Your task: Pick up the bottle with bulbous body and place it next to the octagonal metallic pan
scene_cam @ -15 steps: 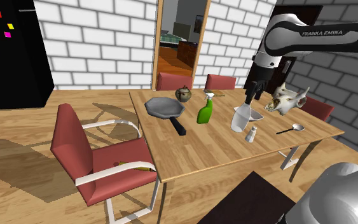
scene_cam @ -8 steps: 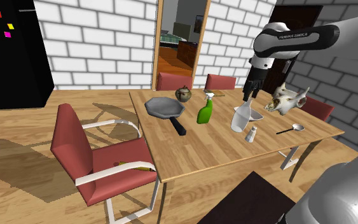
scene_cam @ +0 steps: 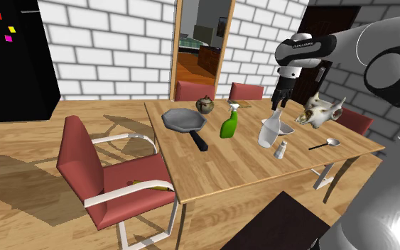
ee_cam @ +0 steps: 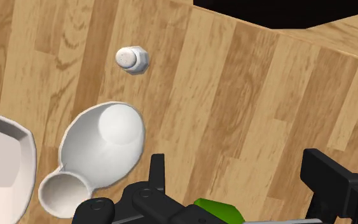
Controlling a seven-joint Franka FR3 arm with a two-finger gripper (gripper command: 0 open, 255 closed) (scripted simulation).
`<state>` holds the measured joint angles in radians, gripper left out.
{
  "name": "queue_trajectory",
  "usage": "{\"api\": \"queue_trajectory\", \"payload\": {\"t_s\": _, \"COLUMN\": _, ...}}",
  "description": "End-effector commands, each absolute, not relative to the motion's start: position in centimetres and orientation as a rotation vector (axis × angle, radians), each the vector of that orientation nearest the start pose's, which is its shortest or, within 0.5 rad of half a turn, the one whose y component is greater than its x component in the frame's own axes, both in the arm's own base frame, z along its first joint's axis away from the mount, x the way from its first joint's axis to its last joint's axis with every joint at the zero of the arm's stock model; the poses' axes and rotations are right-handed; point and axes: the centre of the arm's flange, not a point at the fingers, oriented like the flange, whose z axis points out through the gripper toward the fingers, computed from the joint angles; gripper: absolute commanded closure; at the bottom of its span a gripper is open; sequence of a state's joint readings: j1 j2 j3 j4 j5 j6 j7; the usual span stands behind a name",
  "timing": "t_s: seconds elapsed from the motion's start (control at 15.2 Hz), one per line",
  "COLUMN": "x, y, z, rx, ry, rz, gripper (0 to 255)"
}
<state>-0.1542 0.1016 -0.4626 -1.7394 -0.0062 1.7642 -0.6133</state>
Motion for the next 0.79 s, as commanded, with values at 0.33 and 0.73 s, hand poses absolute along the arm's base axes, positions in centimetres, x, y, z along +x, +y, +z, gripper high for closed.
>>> {"api": "queue_trajectory", "payload": {"t_s": 0.33, "x": 52.5, "y": -41.2, "z": 48.1, "rx": -3.131, "ry": 0.026, "rz": 0.16, "gripper": 0}}
{"api": "queue_trajectory", "payload": {"t_s": 0.73, "x": 55.2, "y": -46.5, "z": 45.9, "rx": -3.124, "ry": 0.043, "rz": 0.178, "gripper": 0}}
